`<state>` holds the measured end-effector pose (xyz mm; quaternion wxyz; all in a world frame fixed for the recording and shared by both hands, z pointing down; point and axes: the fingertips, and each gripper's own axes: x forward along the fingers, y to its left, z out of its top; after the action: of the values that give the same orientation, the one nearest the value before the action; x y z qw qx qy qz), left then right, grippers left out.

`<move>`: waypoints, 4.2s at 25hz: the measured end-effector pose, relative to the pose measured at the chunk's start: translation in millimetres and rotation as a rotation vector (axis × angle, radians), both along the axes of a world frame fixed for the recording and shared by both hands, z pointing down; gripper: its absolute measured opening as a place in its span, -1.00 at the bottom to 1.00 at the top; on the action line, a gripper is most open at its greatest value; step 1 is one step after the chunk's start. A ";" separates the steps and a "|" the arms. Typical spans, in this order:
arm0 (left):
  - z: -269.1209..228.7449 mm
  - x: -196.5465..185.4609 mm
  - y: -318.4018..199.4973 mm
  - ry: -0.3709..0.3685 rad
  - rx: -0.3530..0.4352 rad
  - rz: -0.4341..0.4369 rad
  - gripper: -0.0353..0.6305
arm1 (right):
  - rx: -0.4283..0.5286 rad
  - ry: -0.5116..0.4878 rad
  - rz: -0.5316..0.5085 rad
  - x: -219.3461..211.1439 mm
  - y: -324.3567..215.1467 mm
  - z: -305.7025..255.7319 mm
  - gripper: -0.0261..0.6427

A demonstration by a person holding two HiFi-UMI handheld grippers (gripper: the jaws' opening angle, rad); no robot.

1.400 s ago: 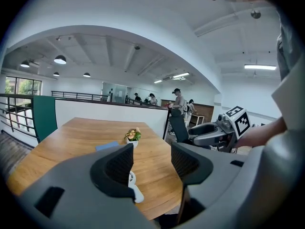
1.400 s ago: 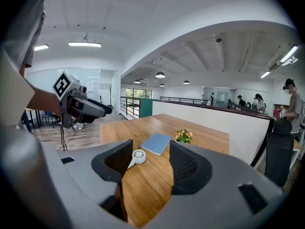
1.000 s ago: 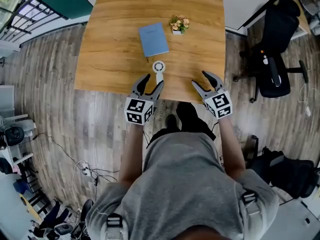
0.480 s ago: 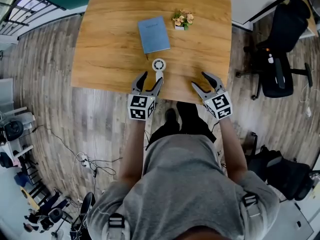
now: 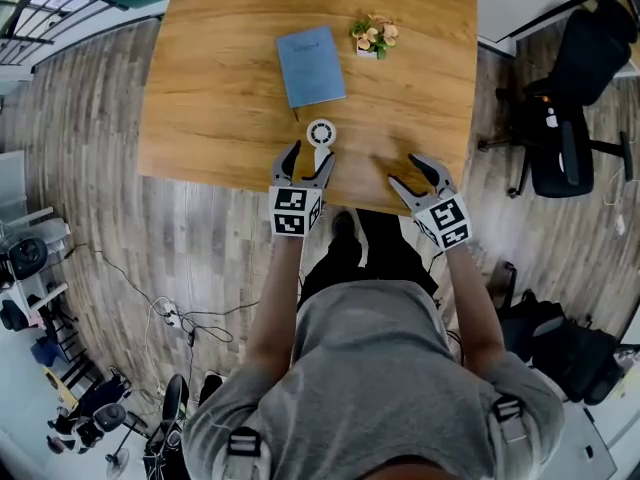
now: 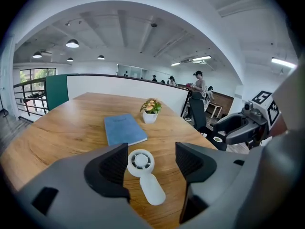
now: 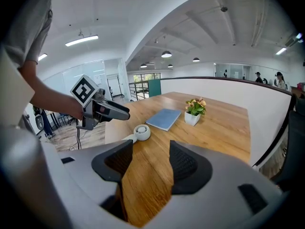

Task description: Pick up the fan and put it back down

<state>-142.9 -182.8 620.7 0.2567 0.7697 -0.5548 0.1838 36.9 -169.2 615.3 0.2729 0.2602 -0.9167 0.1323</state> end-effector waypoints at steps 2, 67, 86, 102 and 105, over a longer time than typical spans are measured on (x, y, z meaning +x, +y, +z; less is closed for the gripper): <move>8.4 -0.8 -5.3 -0.012 -0.006 -0.013 0.08 | -0.008 0.004 -0.008 -0.4 -2.7 5.9 -0.17; 123.0 0.8 -49.6 -0.035 -0.168 -0.045 0.21 | -0.138 -0.030 -0.043 -14.8 -17.4 61.9 -0.20; 116.3 3.2 -48.4 -0.033 -0.177 -0.016 0.21 | -0.127 -0.040 -0.023 -15.6 -13.8 53.7 -0.22; 74.2 3.0 -41.8 -0.045 -0.125 -0.010 0.21 | -0.068 -0.058 0.001 -18.5 -2.9 21.0 -0.22; 62.8 4.9 -39.7 -0.046 -0.109 -0.006 0.21 | -0.047 -0.063 0.006 -16.6 -1.8 12.7 -0.22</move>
<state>-137.9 -222.5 683.5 0.2860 0.7484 -0.5521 0.2306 20.2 -171.1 628.0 0.2498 0.2520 -0.9206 0.1628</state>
